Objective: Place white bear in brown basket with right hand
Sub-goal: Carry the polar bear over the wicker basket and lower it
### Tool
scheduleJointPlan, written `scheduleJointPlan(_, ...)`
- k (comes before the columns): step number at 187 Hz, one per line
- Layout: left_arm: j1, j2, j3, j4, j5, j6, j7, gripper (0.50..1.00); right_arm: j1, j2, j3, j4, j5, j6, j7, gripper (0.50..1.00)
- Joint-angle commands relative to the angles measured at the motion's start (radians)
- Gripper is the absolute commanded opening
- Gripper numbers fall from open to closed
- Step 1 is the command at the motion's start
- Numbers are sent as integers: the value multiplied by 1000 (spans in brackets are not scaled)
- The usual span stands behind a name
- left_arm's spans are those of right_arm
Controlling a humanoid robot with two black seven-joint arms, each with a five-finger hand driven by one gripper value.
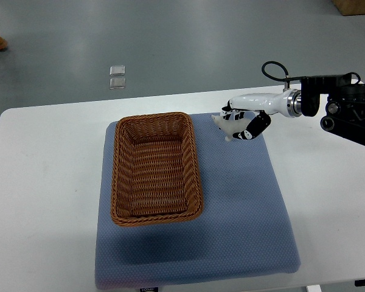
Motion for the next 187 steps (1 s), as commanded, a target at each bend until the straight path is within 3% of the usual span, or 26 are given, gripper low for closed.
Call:
scheduleJointPlan(1,0,0,0,0,0,0,0,1000,37,18,-1,0,3,0,-2,545)
scheduleJointPlan(37,0,0,0,0,0,0,0,1000,94,127,-5,-2,-4,29,-2,549)
scheduleJointPlan(93,0,0,-2,0,0,0,0,1000,68,331,-35,-41,-31,37,-17,556)
scheduleJointPlan(187,0,0,-2,0,0,0,0,1000,22,409,-55,-74,-40,36,-18,560)
